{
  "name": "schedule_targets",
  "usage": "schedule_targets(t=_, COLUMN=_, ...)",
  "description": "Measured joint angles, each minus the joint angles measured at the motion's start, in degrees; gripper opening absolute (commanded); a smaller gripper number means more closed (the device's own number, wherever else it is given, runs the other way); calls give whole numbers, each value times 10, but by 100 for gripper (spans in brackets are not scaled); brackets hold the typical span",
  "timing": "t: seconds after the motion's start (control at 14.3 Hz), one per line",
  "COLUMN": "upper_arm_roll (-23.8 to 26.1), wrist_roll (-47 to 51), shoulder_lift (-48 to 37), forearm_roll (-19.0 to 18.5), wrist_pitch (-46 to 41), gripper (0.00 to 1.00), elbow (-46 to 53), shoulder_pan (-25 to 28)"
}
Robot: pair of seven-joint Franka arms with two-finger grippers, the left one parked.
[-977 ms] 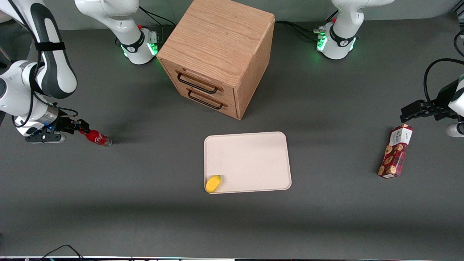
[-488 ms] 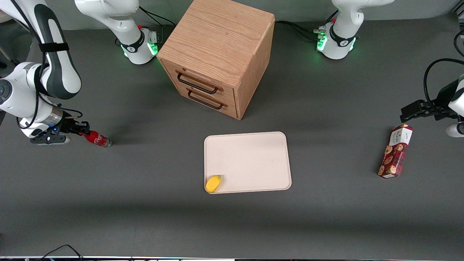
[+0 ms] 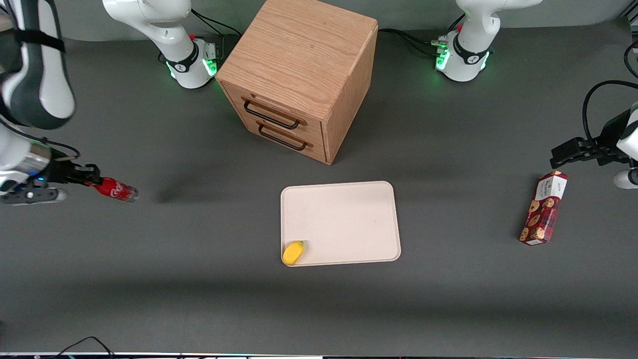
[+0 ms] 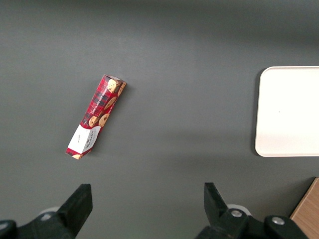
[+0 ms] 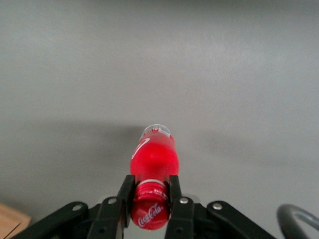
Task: Place coke bottle on tray
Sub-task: 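Lift the red bottle and carry it over the white tray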
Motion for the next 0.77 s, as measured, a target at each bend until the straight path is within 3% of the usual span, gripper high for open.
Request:
schedule_targets(t=0.21, upper_arm_roll=41, wrist_roll=45, shoulder_lift=0, forearm_roll=0, wrist_pitch=-139, gripper=0, elbow=129, shoulder_pan=0)
schedule_targets(t=0.42, upper_arm_roll=132, wrist_roll=189, shoulder_lift=23, forearm_roll=1, wrist_pitch=-228, gripper=0, elbow=227, shoulder_pan=1)
schedule_targets(t=0.77, upper_arm_roll=330, wrist_roll=534, shoulder_lift=129, forearm_roll=0, wrist_pitch=-210, gripper=1, elbow=293, shoulder_pan=7)
